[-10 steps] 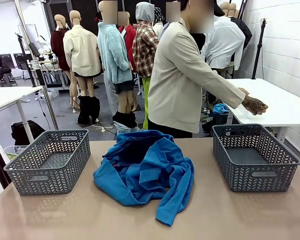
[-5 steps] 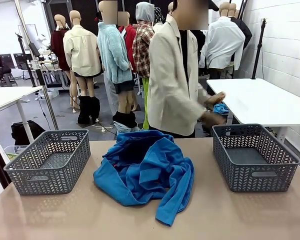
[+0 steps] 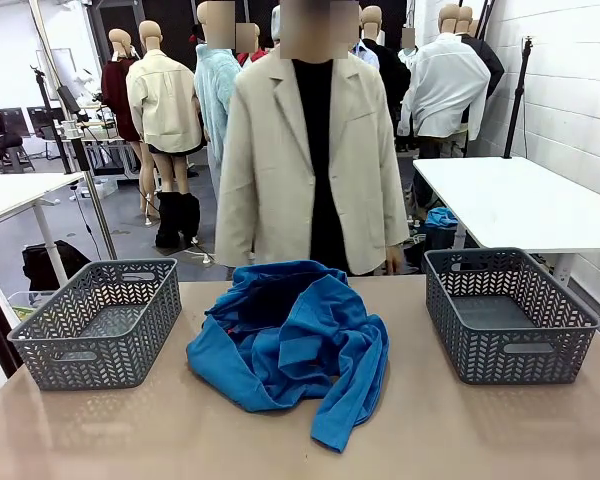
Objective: Sort the tops and bottoms.
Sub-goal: Lift clothes from the center of the table with your left hand.
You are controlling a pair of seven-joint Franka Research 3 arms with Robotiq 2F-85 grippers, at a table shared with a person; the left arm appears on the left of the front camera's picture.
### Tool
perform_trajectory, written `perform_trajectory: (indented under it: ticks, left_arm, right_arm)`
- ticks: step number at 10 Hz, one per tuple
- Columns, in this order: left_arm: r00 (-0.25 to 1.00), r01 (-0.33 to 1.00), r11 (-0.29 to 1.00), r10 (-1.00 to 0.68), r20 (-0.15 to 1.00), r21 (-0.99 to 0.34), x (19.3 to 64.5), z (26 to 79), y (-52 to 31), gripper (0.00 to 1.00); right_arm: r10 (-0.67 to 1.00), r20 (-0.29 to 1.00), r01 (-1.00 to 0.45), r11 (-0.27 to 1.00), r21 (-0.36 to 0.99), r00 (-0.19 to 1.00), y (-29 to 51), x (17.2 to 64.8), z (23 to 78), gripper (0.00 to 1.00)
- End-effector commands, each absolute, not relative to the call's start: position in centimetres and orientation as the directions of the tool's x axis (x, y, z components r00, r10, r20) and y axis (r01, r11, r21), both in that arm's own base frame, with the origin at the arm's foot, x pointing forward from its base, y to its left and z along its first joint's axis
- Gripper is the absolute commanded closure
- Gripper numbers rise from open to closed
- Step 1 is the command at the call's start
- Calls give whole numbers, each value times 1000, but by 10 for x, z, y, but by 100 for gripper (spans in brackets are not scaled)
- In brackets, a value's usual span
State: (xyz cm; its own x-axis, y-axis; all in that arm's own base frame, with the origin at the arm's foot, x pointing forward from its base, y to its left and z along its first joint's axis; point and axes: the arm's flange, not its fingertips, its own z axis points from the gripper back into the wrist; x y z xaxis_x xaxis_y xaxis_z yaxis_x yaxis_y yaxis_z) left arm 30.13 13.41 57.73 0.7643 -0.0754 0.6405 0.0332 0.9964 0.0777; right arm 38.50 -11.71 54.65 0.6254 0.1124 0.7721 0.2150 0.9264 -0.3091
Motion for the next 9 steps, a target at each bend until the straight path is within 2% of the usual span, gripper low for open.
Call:
perform_trajectory:
  ticks: [1, 9]
  left_arm:
    - [765, 32, 996, -77, 640, 82, 301, 577, 136, 0]
    - [764, 33, 996, -75, 640, 78, 301, 577, 134, 0]
  right_arm:
    - [128, 766, 207, 923, -325, 630, -116, 385, 546, 0]
    - [128, 766, 207, 923, -325, 630, -116, 385, 546, 0]
